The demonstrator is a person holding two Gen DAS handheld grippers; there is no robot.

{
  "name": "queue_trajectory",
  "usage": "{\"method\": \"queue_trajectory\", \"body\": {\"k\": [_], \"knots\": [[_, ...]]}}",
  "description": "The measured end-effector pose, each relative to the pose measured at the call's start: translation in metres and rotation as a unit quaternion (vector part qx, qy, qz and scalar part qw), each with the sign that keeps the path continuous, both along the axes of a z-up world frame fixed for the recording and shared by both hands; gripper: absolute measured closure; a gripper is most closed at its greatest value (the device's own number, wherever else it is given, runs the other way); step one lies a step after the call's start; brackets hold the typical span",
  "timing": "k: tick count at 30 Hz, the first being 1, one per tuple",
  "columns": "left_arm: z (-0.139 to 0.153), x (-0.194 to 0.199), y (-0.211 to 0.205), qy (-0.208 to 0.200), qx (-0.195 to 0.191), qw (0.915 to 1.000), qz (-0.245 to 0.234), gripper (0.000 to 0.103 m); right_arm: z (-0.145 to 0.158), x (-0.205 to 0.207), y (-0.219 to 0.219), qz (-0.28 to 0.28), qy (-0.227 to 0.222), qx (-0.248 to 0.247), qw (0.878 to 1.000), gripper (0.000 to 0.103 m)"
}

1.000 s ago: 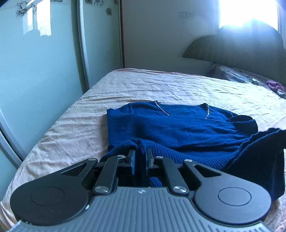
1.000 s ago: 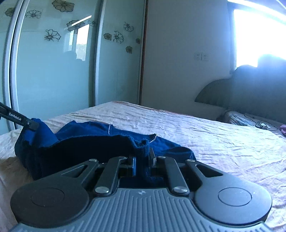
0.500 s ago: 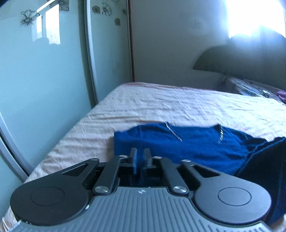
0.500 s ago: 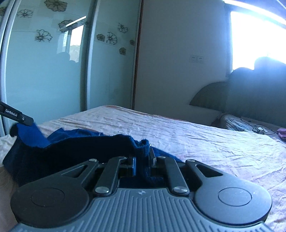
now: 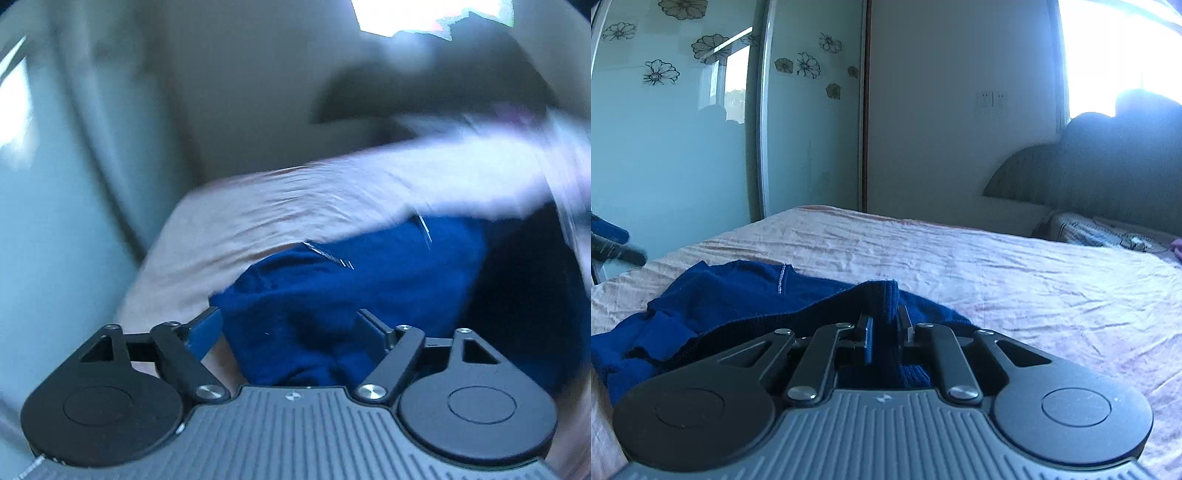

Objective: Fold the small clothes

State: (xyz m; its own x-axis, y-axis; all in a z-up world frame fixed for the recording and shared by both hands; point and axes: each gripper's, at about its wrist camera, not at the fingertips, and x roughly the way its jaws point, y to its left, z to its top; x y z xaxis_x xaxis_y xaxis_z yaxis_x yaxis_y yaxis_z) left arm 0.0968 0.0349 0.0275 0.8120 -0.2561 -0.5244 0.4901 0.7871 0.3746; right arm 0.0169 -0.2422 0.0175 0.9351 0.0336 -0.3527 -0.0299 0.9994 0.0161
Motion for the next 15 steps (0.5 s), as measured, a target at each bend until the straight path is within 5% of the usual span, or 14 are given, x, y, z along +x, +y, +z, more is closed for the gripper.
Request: {"method": "queue_trajectory", "body": {"k": [3,6,15], "knots": [[-0.026,-0.021,-0.016,-0.013,0.094,0.9935,-0.063,0.022,-0.002,0.002,-0.003,0.001,0.004,0.01,1.0,0.091],[-0.045,-0.027,-0.026,0.027,0.106,0.9899,-0.091,0.029,-0.005,0.002,-0.003,-0.001,0.006,0.014,1.0,0.091],[-0.081,-0.021,-0.047,0.037,0.148,0.984,-0.092,0.065,-0.005,0.001,-0.004,0.002,0.013,0.015,1.0,0.091]]}}
